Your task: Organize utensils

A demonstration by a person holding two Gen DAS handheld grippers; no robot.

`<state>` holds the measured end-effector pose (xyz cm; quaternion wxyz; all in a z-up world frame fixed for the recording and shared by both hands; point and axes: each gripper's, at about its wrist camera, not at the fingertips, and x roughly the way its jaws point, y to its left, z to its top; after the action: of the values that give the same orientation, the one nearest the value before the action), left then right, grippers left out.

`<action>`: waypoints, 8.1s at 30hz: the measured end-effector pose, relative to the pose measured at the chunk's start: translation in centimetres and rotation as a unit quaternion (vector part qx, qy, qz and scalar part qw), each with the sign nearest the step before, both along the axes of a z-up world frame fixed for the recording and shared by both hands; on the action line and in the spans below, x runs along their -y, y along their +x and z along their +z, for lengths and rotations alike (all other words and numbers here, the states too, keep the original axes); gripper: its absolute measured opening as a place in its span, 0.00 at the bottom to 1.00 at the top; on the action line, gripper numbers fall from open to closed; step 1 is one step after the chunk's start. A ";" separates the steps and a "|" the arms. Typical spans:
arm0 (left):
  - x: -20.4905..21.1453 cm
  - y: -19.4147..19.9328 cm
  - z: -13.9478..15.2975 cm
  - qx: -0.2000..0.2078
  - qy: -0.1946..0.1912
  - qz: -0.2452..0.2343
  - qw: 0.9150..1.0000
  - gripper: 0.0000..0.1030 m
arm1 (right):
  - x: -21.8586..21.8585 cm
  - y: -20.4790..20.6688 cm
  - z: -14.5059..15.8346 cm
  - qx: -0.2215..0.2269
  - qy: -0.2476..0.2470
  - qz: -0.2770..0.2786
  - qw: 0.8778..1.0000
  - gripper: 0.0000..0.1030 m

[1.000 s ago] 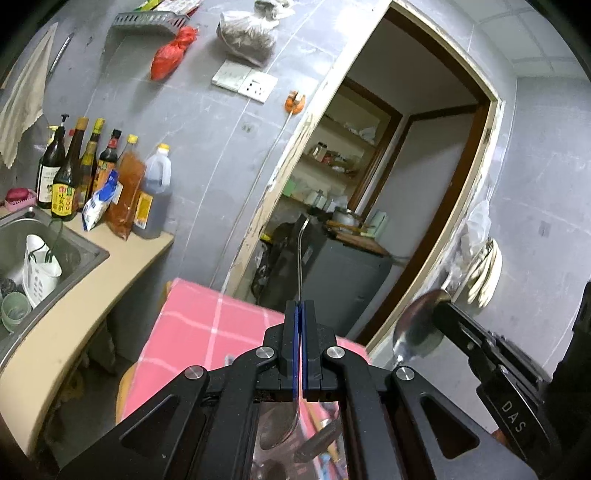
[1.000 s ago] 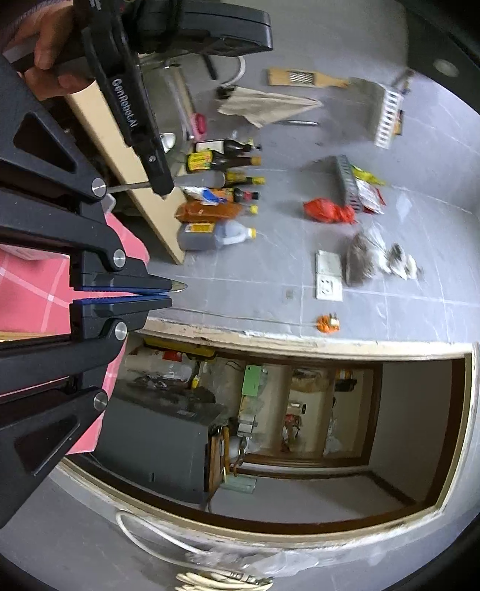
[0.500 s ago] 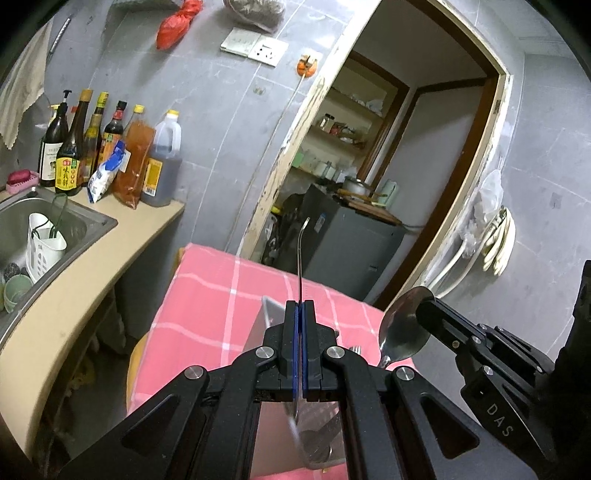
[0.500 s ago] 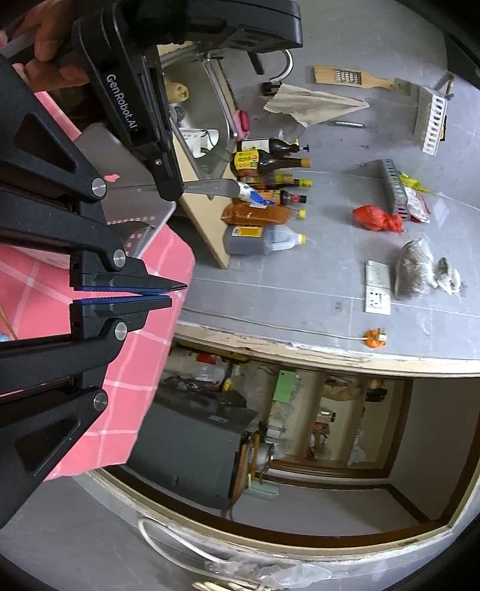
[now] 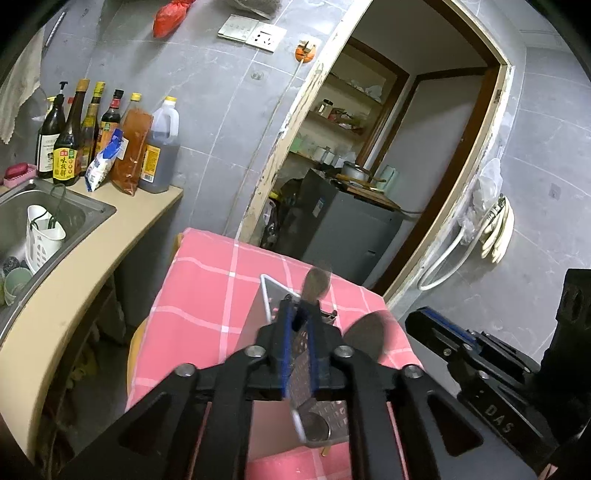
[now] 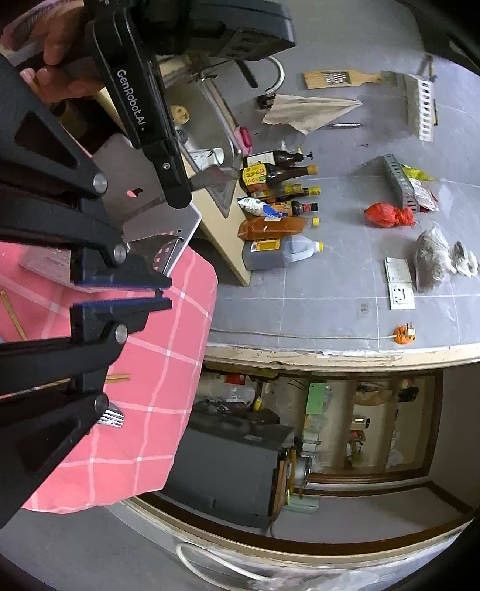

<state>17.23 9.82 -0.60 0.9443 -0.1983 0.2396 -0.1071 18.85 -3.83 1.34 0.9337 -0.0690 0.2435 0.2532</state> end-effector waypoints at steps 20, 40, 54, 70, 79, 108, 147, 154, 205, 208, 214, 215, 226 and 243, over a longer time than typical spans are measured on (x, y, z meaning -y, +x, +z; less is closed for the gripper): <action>8.8 0.1 5.5 0.057 0.028 -0.050 0.997 0.61 | 15.1 -0.8 3.5 0.014 0.047 -0.138 0.989 0.91; 18.4 11.0 -4.4 -0.160 0.094 -0.019 0.982 0.61 | 24.8 7.8 -6.2 -0.193 0.055 -0.118 0.973 0.91; 16.4 16.1 -10.1 -0.257 0.080 -0.002 0.963 0.60 | 20.5 12.6 -10.9 -0.259 0.064 -0.031 0.963 0.43; 14.6 19.0 -12.8 -0.339 0.044 -0.025 0.940 0.27 | 17.5 15.8 -13.9 -0.332 0.060 0.004 0.942 0.28; 14.6 19.4 -12.6 -0.355 0.088 -0.026 0.930 0.13 | 16.3 17.9 -14.1 -0.380 0.080 -0.001 0.921 0.29; 13.5 18.5 -12.6 -0.372 0.036 -0.042 0.926 0.03 | 18.0 17.6 -15.0 -0.449 0.176 -0.101 0.870 0.10; 15.0 11.2 -1.4 -0.104 -0.022 -0.046 0.993 0.03 | 18.5 8.2 -3.2 -0.176 0.150 -0.115 0.966 0.09; 12.3 8.4 4.2 -0.019 -0.027 -0.012 0.999 0.03 | 17.2 5.8 0.9 -0.088 0.155 -0.116 0.977 0.09; -0.6 2.4 3.5 0.093 0.058 0.071 0.991 0.03 | -0.3 0.6 1.6 0.010 0.131 -0.043 0.990 0.09; -0.6 2.2 3.1 0.089 0.053 0.066 0.992 0.03 | -0.4 0.7 1.2 0.001 0.128 -0.042 0.991 0.09; -0.3 1.8 2.4 0.084 0.050 0.061 0.993 0.03 | -0.4 0.6 0.6 -0.005 0.124 -0.041 0.991 0.09; -0.3 1.7 2.4 0.083 0.050 0.061 0.993 0.03 | -0.3 0.6 0.6 -0.006 0.124 -0.041 0.991 0.09; -0.5 1.3 2.1 0.066 0.042 0.050 0.996 0.04 | -0.1 0.5 0.2 -0.023 0.121 -0.034 0.992 0.10; 1.1 -0.4 4.8 0.079 0.028 0.029 0.996 0.37 | 5.6 -0.7 3.8 0.004 0.153 -0.080 0.985 0.54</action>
<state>16.83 8.74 4.17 0.9682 -0.1695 0.1617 -0.0877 18.16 -9.43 5.18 0.9515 0.0931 0.2027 0.2119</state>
